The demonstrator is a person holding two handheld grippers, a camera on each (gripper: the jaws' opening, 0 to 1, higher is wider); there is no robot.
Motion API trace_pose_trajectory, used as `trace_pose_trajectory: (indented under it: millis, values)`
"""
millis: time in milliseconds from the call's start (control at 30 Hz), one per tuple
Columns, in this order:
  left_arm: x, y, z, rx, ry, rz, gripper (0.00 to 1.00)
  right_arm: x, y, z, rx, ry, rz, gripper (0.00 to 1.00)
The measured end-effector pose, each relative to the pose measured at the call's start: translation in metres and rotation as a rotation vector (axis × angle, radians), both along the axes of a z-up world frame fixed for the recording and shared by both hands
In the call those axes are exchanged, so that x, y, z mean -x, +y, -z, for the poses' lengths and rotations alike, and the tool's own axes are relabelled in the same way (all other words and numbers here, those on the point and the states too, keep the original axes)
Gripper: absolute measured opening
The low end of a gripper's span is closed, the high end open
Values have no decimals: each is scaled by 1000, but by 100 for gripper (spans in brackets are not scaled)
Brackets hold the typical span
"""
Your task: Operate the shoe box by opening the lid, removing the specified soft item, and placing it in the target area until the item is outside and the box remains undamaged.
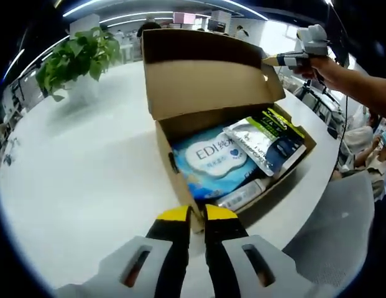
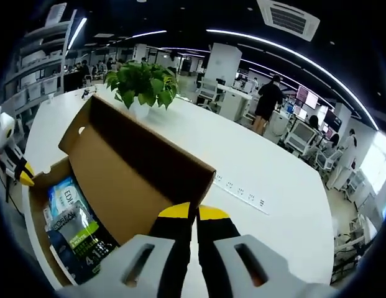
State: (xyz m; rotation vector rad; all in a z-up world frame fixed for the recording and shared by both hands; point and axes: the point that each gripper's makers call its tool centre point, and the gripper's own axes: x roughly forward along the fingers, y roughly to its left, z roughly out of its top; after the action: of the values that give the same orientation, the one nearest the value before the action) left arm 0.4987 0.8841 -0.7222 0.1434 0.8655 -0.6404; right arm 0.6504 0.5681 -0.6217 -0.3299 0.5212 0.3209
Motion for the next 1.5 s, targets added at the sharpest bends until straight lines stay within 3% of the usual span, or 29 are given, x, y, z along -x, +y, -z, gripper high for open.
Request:
trace_pose_trajectory:
  millis: [933, 1500]
  values:
    - [1, -1, -1, 7, 3, -18, 4, -28, -5, 40, 31, 78, 8, 0]
    - [0, 0, 0, 16, 5, -25, 4, -39, -8, 75, 54, 163, 16, 1]
